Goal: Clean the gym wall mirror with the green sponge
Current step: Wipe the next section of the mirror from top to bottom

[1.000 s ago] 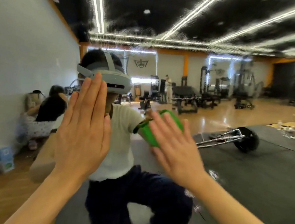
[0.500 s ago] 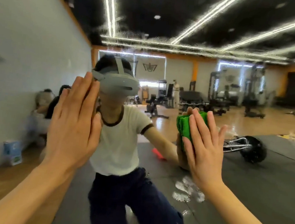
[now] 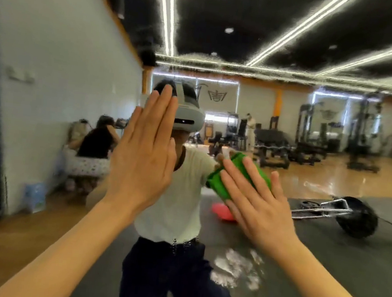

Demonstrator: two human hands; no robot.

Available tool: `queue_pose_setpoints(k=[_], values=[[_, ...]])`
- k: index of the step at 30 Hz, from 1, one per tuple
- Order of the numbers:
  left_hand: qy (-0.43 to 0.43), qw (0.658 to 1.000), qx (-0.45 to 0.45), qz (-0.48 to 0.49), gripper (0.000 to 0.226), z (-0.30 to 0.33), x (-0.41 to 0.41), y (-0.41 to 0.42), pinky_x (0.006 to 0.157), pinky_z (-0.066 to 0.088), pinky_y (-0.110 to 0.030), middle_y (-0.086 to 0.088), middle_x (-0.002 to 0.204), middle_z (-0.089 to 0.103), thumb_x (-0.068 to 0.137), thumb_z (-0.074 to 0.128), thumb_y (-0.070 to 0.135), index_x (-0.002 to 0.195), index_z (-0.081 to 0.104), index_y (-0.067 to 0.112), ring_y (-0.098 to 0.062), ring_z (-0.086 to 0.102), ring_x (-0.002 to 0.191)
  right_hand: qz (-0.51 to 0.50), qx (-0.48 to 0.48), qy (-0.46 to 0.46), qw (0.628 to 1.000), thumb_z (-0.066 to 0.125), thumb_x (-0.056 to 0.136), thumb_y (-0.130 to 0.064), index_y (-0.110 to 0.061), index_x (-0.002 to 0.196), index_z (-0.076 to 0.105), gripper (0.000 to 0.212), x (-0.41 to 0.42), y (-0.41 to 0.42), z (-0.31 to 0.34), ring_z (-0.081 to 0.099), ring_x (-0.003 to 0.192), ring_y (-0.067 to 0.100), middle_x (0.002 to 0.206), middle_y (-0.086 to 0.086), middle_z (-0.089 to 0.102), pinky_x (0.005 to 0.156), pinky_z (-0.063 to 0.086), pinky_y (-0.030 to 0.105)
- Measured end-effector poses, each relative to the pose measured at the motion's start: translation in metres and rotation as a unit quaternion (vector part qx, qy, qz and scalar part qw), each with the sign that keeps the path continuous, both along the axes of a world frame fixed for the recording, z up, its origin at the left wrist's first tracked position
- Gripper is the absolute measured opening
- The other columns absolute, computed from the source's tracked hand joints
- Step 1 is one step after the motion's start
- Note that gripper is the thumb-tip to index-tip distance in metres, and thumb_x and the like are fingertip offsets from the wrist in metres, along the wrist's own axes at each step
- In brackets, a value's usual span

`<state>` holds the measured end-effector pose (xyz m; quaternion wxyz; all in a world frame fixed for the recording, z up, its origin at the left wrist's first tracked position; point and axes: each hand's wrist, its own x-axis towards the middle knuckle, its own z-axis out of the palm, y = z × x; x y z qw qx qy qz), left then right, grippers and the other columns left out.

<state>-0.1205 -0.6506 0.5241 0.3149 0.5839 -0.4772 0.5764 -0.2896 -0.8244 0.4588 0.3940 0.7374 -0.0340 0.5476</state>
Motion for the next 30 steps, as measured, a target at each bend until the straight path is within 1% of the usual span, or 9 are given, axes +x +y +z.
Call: queue_pose_setpoints(k=[2, 6, 10, 14, 17, 20, 24, 27, 30], values=[[-0.004, 1.0, 0.003, 0.005, 0.061, 0.0, -0.001, -0.001, 0.127, 0.0, -0.032, -0.013, 0.168, 0.015, 0.102, 0.034, 0.016, 0.159, 0.018, 0.002, -0.025, 0.011, 0.156, 0.051, 0.095, -0.036, 0.994, 0.029, 0.111, -0.027, -0.01, 0.156, 0.025, 0.049, -0.027, -0.024, -0.001, 0.008, 0.156, 0.023, 0.169, -0.003, 0.009, 0.126, 0.002, 0.046], [-0.008, 1.0, 0.005, 0.011, 0.061, 0.0, 0.001, -0.001, 0.127, 0.0, -0.032, -0.01, 0.169, 0.01, 0.103, 0.032, 0.017, 0.16, 0.016, 0.003, -0.017, 0.002, 0.156, 0.113, 0.29, -0.241, 0.919, 0.043, 0.102, -0.011, -0.006, 0.154, 0.027, 0.056, 0.009, 0.01, 0.0, 0.009, 0.154, 0.025, 0.163, 0.008, 0.025, 0.125, 0.002, 0.048], [-0.009, 1.0, 0.008, 0.001, 0.06, 0.001, 0.001, -0.001, 0.127, -0.001, -0.032, -0.014, 0.168, 0.014, 0.102, 0.032, 0.015, 0.159, 0.02, 0.0, -0.017, 0.003, 0.155, 0.107, 0.161, -0.144, 0.97, 0.07, 0.084, 0.005, -0.004, 0.153, 0.031, 0.08, 0.075, 0.066, 0.029, 0.014, 0.151, 0.023, 0.16, 0.009, 0.024, 0.126, -0.001, 0.041], [-0.008, 1.0, 0.01, 0.015, 0.06, 0.0, 0.001, -0.001, 0.127, -0.002, -0.031, -0.015, 0.168, 0.013, 0.103, 0.03, 0.017, 0.159, 0.019, 0.0, -0.021, 0.006, 0.156, 0.075, 0.036, 0.007, 0.997, 0.048, 0.105, -0.018, -0.009, 0.155, 0.031, 0.053, 0.03, 0.024, 0.049, 0.017, 0.152, 0.021, 0.162, 0.009, 0.028, 0.127, 0.003, 0.041], [-0.006, 1.0, 0.009, 0.007, 0.06, 0.0, 0.0, -0.001, 0.127, -0.001, -0.032, -0.014, 0.168, 0.013, 0.103, 0.029, 0.018, 0.159, 0.018, 0.001, -0.023, 0.008, 0.156, 0.062, 0.148, -0.066, 0.985, 0.029, 0.109, -0.028, -0.009, 0.156, 0.023, 0.051, -0.027, -0.024, 0.039, 0.013, 0.154, 0.023, 0.164, 0.006, 0.022, 0.127, 0.0, 0.04], [-0.01, 1.0, 0.006, 0.005, 0.06, 0.0, 0.0, -0.002, 0.127, 0.0, -0.033, -0.012, 0.168, 0.012, 0.103, 0.028, 0.018, 0.159, 0.015, 0.002, -0.021, 0.005, 0.156, 0.077, 0.265, -0.202, 0.94, 0.031, 0.106, -0.022, -0.008, 0.157, 0.018, 0.054, -0.017, -0.009, 0.035, 0.009, 0.154, 0.022, 0.164, 0.009, 0.021, 0.126, -0.004, 0.037], [-0.009, 1.0, 0.008, 0.014, 0.059, 0.001, 0.001, -0.003, 0.127, 0.0, -0.033, -0.012, 0.168, 0.011, 0.103, 0.029, 0.018, 0.159, 0.017, 0.0, -0.019, 0.004, 0.156, 0.082, 0.151, -0.121, 0.978, 0.055, 0.098, -0.008, -0.008, 0.155, 0.03, 0.063, 0.056, 0.051, 0.062, 0.02, 0.152, 0.029, 0.162, 0.014, 0.03, 0.125, 0.009, 0.046], [-0.006, 1.0, 0.012, 0.024, 0.059, 0.001, 0.0, -0.004, 0.127, 0.0, -0.033, -0.013, 0.168, 0.013, 0.104, 0.027, 0.019, 0.159, 0.018, 0.0, -0.022, 0.007, 0.156, 0.06, 0.03, -0.034, 0.997, 0.049, 0.104, -0.022, -0.006, 0.152, 0.041, 0.051, 0.041, 0.039, 0.085, 0.031, 0.149, 0.028, 0.159, 0.012, 0.037, 0.124, 0.021, 0.044], [-0.004, 1.0, 0.01, 0.021, 0.06, 0.0, -0.001, -0.003, 0.127, 0.0, -0.033, -0.013, 0.168, 0.013, 0.103, 0.027, 0.02, 0.159, 0.019, 0.0, -0.023, 0.008, 0.156, 0.049, 0.131, -0.084, 0.987, 0.04, 0.105, -0.027, -0.008, 0.156, 0.031, 0.055, -0.015, -0.01, 0.087, 0.021, 0.152, 0.025, 0.163, 0.012, 0.029, 0.126, 0.007, 0.04]])
